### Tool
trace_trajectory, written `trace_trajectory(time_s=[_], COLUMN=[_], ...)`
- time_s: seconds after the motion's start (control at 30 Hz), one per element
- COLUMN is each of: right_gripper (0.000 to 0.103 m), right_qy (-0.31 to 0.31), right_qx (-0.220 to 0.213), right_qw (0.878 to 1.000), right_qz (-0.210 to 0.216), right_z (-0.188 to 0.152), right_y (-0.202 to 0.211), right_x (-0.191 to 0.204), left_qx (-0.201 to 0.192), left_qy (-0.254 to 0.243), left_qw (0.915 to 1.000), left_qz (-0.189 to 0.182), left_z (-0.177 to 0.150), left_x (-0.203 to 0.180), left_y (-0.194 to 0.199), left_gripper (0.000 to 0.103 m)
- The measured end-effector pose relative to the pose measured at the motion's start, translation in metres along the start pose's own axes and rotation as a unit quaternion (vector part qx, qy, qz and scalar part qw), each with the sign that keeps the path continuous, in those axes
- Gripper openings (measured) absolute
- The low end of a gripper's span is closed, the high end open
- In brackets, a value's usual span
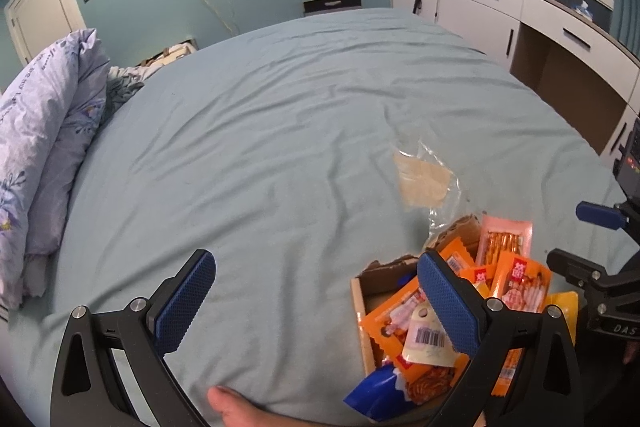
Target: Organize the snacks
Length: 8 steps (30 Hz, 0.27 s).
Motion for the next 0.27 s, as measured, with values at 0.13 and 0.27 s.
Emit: trace_trajectory(time_s=[0.13,0.27], right_gripper=[0.07,0.07], right_qy=[0.001,0.001], right_qx=[0.001,0.001], right_qw=[1.0,1.0], right_qz=[0.0,0.0], right_z=[-0.0003,-0.0002], right_y=[-0.0001,-0.0002], right_x=[-0.0001,0.0002], left_qx=[0.008,0.011], left_qy=[-0.003,0.001], left_qw=[0.9999,0.9999], left_qz=[0.008,0.003], left_z=[-0.0018,-0.0022], left_x=[0.0005,0.0013], left_y=[-0.0039,-0.0053], left_gripper=[0.103,0.103])
Point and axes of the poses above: each gripper's, at about its wrist camera, not at the fingertips, and y roughly against the way its jaws point, x to its left, z to its top, the point moved 5 cm from there along -y, roughly the way its jaws point, and after that the axes turned 8 degrees about -x, right-handed, at the moved point
